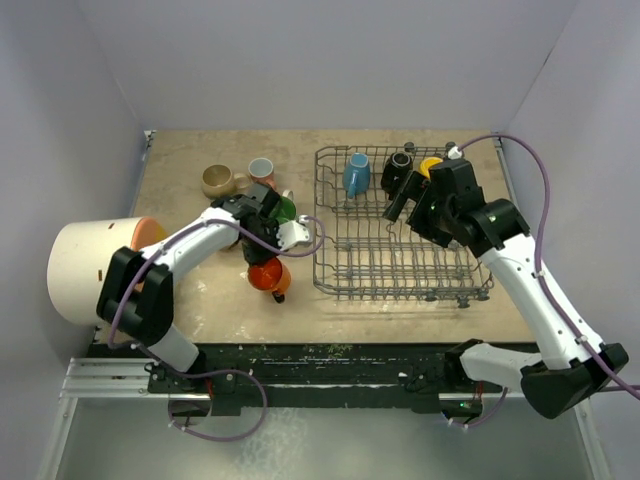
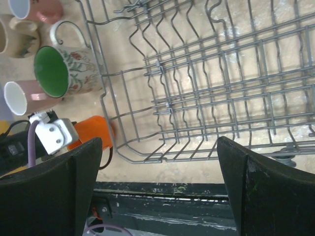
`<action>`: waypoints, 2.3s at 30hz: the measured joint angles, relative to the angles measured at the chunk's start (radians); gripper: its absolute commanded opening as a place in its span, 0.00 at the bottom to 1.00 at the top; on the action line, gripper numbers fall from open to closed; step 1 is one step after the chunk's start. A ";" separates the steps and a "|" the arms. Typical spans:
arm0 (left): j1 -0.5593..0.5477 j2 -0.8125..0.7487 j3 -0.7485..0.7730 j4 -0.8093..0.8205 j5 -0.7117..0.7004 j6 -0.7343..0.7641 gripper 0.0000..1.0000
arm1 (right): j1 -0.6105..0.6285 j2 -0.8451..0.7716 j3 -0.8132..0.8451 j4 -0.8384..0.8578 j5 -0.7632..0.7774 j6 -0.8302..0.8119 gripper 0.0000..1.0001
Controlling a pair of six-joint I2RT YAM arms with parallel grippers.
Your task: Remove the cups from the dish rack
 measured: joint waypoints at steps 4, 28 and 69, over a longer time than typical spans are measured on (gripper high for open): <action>-0.015 0.092 0.039 0.029 -0.014 -0.034 0.04 | -0.003 0.009 0.000 -0.017 0.033 -0.018 1.00; -0.064 -0.209 0.325 -0.095 -0.090 -0.129 0.99 | -0.014 0.646 0.388 0.105 0.196 -0.172 0.97; 0.079 -0.452 0.287 -0.175 -0.155 -0.193 0.99 | 0.057 1.080 0.728 0.204 0.312 -0.332 0.00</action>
